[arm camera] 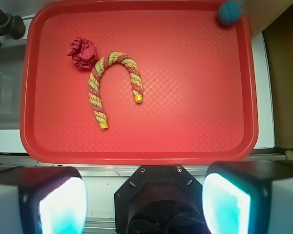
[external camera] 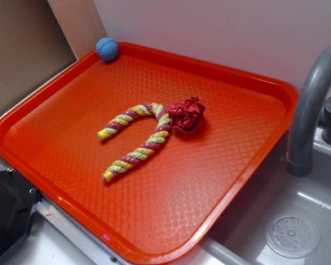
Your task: Grab the multicolored rope.
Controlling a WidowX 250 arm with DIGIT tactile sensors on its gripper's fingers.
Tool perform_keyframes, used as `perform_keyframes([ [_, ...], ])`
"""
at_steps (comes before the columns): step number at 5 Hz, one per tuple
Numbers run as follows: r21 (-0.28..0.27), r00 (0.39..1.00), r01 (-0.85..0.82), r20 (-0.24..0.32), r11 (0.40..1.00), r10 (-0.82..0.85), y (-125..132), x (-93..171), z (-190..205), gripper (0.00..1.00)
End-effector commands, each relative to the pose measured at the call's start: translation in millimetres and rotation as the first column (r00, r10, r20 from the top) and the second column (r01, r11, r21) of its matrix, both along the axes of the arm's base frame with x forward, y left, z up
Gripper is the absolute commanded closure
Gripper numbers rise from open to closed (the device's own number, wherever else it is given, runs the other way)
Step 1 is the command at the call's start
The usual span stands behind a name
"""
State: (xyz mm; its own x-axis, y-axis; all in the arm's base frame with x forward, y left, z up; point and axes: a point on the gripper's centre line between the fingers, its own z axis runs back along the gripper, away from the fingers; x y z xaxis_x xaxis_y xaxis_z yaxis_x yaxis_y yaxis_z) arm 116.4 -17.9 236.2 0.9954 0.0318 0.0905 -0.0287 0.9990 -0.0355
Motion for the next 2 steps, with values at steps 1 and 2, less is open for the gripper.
perform_keyframes([
  [1,0.0,1.0,0.0,0.0,1.0,0.0,0.0,0.0,0.0,0.0],
  [2,-0.029,1.0,-0.019,0.02,0.999,0.02,2.2,32.9,-17.2,0.0],
])
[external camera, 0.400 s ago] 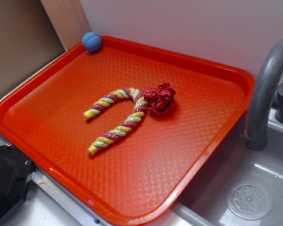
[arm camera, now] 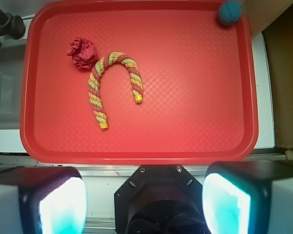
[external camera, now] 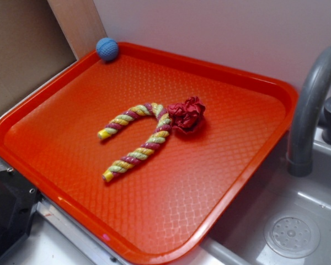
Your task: Grab the multicolored rope.
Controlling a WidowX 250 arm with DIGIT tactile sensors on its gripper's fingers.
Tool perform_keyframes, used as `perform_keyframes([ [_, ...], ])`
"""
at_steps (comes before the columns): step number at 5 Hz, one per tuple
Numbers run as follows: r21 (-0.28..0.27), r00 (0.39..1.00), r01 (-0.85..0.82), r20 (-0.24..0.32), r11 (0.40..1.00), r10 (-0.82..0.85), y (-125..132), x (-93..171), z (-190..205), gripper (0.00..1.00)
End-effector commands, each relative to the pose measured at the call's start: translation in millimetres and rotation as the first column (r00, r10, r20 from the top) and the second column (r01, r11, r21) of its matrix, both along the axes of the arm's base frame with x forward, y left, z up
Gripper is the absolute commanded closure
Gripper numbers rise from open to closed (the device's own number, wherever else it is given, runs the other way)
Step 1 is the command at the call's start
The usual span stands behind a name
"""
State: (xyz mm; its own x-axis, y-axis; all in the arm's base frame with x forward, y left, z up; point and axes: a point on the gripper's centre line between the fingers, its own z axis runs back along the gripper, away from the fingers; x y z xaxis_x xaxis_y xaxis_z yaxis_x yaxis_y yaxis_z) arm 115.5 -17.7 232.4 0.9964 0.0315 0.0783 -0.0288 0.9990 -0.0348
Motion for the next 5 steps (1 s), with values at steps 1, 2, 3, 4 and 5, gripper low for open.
perform_keyframes([
  [1,-0.004,0.997,-0.027,0.068,1.0,0.027,0.2,63.5,-22.4,0.0],
  [2,0.022,0.994,0.005,0.107,1.0,-0.007,-4.2,86.7,-40.8,0.0],
  [3,0.048,0.99,0.107,0.092,0.993,-0.111,-4.3,103.8,-77.0,0.0],
  [4,0.088,0.985,0.155,0.056,0.984,-0.16,-13.1,110.2,-114.5,0.0],
  [5,0.111,0.986,0.156,0.036,0.981,-0.161,-13.2,111.5,-133.4,0.0],
])
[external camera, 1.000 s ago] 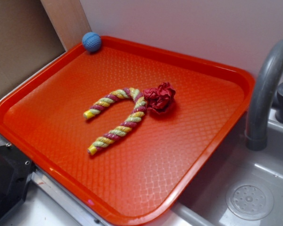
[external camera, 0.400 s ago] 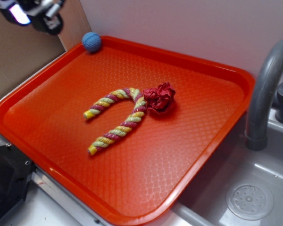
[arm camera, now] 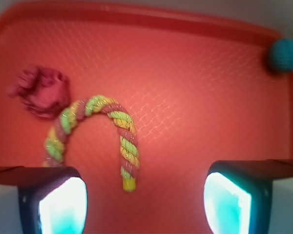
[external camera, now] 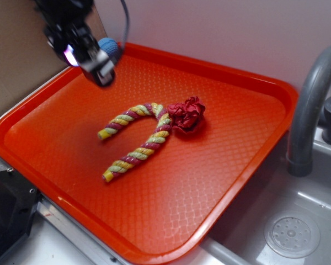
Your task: Grab the multicolored rope.
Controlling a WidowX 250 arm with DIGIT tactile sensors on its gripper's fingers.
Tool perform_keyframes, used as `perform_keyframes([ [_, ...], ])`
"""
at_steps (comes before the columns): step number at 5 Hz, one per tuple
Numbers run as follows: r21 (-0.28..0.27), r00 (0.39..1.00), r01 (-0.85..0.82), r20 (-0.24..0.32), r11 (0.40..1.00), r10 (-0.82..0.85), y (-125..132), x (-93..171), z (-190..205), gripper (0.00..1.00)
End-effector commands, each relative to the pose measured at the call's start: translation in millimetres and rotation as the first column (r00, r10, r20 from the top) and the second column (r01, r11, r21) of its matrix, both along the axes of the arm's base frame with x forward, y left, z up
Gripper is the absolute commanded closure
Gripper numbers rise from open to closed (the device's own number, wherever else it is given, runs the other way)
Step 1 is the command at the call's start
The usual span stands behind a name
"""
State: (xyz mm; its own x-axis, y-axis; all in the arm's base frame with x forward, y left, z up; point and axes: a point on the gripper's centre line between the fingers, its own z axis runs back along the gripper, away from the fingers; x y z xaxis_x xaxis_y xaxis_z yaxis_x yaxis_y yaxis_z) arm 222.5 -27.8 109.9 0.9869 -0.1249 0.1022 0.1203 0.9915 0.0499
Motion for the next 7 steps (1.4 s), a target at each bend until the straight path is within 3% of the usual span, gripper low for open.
perform_keyframes([
  [1,0.042,0.997,0.048,-0.07,0.998,-0.045,-6.5,10.1,-53.1,0.0],
  [2,0.073,0.994,0.043,-0.1,0.996,-0.036,0.2,13.1,-70.0,0.0],
  [3,0.054,0.989,0.073,-0.132,0.996,-0.065,4.8,19.7,-90.8,0.0],
  [4,0.076,0.985,0.099,-0.146,0.992,-0.087,2.3,17.7,-98.9,1.0],
  [6,0.063,0.982,0.152,-0.124,0.986,-0.144,4.8,14.9,-81.4,1.0],
  [7,0.093,0.988,0.129,-0.102,0.987,-0.119,2.2,14.6,-39.6,1.0],
])
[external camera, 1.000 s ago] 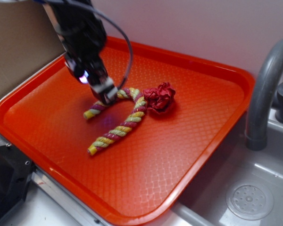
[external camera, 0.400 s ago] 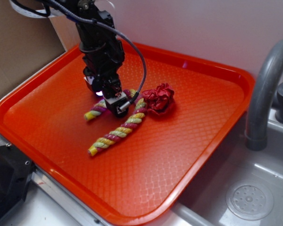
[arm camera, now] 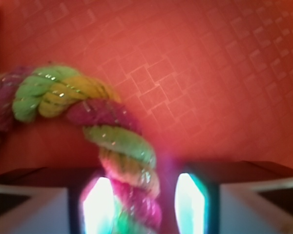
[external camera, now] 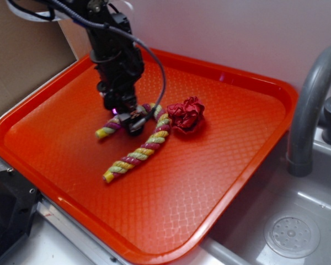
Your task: Grab the multicolored rope.
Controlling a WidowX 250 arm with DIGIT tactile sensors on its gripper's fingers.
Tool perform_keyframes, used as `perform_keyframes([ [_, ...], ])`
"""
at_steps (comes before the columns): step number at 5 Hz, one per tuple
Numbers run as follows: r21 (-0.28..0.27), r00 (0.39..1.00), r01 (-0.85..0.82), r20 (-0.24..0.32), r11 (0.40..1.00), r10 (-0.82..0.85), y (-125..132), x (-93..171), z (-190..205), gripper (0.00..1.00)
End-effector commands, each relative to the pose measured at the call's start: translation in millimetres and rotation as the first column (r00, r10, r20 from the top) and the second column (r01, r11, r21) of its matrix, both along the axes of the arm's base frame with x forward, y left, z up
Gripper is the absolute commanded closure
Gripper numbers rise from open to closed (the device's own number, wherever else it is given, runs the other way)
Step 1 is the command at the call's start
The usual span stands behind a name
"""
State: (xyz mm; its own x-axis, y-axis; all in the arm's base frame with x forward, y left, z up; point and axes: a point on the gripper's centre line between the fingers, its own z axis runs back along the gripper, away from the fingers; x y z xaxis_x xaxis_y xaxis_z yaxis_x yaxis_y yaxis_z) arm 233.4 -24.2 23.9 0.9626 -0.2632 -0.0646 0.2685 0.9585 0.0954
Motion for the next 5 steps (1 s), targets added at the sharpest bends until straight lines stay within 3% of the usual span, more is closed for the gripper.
perform_keyframes([
  [1,0.002,0.997,-0.074,0.023,0.997,0.074,-0.9,4.5,89.0,1.0],
  [2,0.001,0.994,-0.102,0.039,0.995,0.102,-1.6,6.1,125.8,1.0],
  [3,-0.051,0.989,-0.128,0.074,0.991,0.131,-1.6,-2.7,169.4,1.0],
  [5,-0.126,0.982,-0.165,0.077,0.978,0.175,3.2,-20.9,196.4,1.0],
])
